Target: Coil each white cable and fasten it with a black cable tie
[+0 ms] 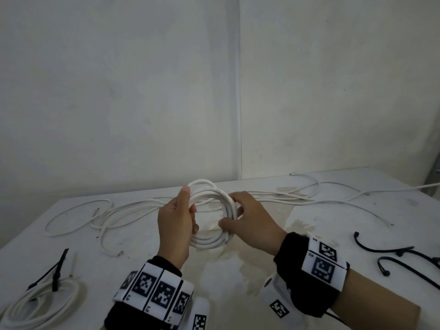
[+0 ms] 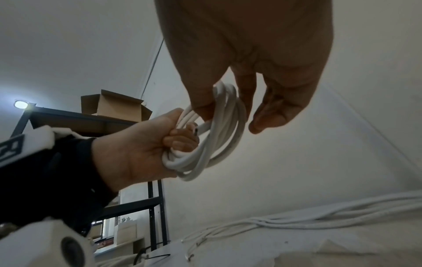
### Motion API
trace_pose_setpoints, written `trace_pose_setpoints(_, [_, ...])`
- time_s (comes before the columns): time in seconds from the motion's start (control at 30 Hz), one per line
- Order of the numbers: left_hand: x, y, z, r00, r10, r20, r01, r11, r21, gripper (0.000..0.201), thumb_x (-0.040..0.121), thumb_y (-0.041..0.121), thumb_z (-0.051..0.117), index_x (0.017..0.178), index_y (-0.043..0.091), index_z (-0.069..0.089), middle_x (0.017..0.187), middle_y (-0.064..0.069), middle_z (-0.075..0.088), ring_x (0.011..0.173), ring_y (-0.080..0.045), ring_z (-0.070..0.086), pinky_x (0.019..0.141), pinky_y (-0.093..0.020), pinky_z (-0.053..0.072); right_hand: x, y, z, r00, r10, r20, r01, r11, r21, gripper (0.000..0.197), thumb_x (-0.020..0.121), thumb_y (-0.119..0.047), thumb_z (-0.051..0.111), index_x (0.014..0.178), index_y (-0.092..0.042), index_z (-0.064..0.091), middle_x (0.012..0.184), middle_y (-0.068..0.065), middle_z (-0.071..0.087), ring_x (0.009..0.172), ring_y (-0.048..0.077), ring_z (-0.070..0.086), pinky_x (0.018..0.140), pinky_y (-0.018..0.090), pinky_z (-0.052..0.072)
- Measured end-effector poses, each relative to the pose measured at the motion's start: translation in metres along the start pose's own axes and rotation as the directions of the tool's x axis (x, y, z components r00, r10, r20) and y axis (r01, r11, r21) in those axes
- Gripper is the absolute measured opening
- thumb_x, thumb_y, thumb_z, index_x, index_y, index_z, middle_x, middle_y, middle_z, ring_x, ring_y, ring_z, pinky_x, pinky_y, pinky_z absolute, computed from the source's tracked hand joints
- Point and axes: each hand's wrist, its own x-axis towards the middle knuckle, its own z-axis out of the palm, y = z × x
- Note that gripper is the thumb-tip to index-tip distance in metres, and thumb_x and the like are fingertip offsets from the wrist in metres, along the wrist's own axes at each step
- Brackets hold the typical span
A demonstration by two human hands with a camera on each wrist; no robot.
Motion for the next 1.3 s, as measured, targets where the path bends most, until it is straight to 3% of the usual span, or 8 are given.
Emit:
trace_pose_setpoints(0.07, [-0.001,-0.001,0.002,1.000,-0.001,0.026,0.000,1.000,0.013,0.045,0.093,0.028,0.049,0.054,0.008,0.046,0.046,-0.002,0.038,0.030,-0.008,0.032,0.035,-0.019,0.030,-0.001,-0.001,0.000,0.995,-0.059,0.079,0.048,0.990,0.134,0.077,0.077,-0.005,0.065,0.139,-0.032,0.027,0.117,-0.001,0.049,0.081,0.017,0.055,0.072,0.022,0.046])
trace_pose_setpoints(0.13, [-0.002,-0.001,0.002,0.999,-0.006,0.052,0.005,1.000,0.029,0.045,0.093,0.027,0.049,0.054,0.008,0.046,0.046,-0.003,0.037,0.030,-0.008,0.031,0.035,-0.017,0.029,-0.001,0.000,-0.004,0.984,-0.115,0.138,0.094,0.984,0.152,0.087,0.077,0.000,0.063,0.135,-0.046,0.019,0.111,-0.005,0.050,0.088,0.025,0.058,0.075,0.027,0.049])
trace_pose_setpoints(0.3, [-0.005,-0.004,0.000,0.992,-0.021,0.122,0.018,0.999,0.028,0.039,0.094,0.027,0.049,0.059,0.010,0.049,0.039,0.005,0.033,0.035,-0.010,0.028,0.036,-0.019,0.028,0.006,0.001,-0.011,0.988,-0.117,0.098,0.102,0.984,0.145,0.058,0.077,0.004,0.061,0.116,-0.035,0.044,0.090,-0.003,0.050,0.068,0.022,0.054,0.070,0.038,0.052])
trace_pose_setpoints(0.47, [-0.006,-0.003,0.000,0.981,0.047,0.187,-0.039,0.998,-0.050,0.019,0.094,0.034,0.047,0.097,0.033,0.065,0.044,0.010,0.028,0.038,-0.004,0.027,0.036,-0.018,0.029,0.007,0.001,-0.015,0.989,-0.114,0.092,0.093,0.975,0.201,0.025,0.083,0.000,0.062,0.096,-0.020,0.054,0.088,-0.002,0.056,0.070,0.023,0.064,0.062,0.023,0.053])
trace_pose_setpoints(0.6, [-0.007,-0.003,0.002,0.972,0.073,0.223,-0.054,0.994,-0.091,0.031,0.084,0.045,0.045,0.096,0.026,0.066,0.044,0.010,0.028,0.039,-0.003,0.028,0.036,-0.017,0.028,0.008,0.004,-0.018,0.994,-0.068,0.090,0.054,0.987,0.151,0.010,0.084,-0.009,0.064,0.085,-0.014,0.055,0.073,0.000,0.064,0.070,0.020,0.065,0.063,0.025,0.052])
trace_pose_setpoints(0.83, [0.006,-0.002,0.000,0.990,0.069,0.126,-0.042,0.977,-0.208,0.038,0.086,0.046,0.045,0.084,0.015,0.066,0.042,0.006,0.036,0.037,-0.005,0.031,0.035,-0.016,0.028,-0.002,0.007,-0.009,0.973,0.091,0.210,-0.166,0.911,0.376,0.063,0.082,-0.019,0.067,0.132,-0.026,0.030,0.112,0.005,0.055,0.083,0.017,0.063,0.072,0.026,0.056])
trace_pose_setpoints(1.03, [0.000,-0.003,-0.001,0.989,0.083,0.123,-0.054,0.973,-0.226,0.039,0.086,0.048,0.042,0.083,0.017,0.065,0.056,-0.005,0.038,0.046,-0.011,0.033,0.036,-0.018,0.032,-0.003,0.001,0.003,0.988,0.032,0.152,-0.104,0.861,0.498,0.010,0.095,-0.016,0.047,0.103,-0.011,0.049,0.069,0.001,0.060,0.069,0.013,0.063,0.075,0.037,0.050])
trace_pose_setpoints(1.3, [-0.011,-0.008,-0.005,0.964,0.188,0.187,-0.189,0.982,-0.013,0.029,0.079,0.046,0.048,0.085,0.020,0.062,0.041,0.008,0.039,0.039,-0.005,0.036,0.042,-0.019,0.042,-0.001,-0.005,0.005,1.000,-0.017,0.014,0.008,0.874,0.486,0.026,0.088,-0.037,0.051,0.076,-0.014,0.047,0.055,-0.002,0.047,0.045,0.006,0.050,0.057,0.027,0.046])
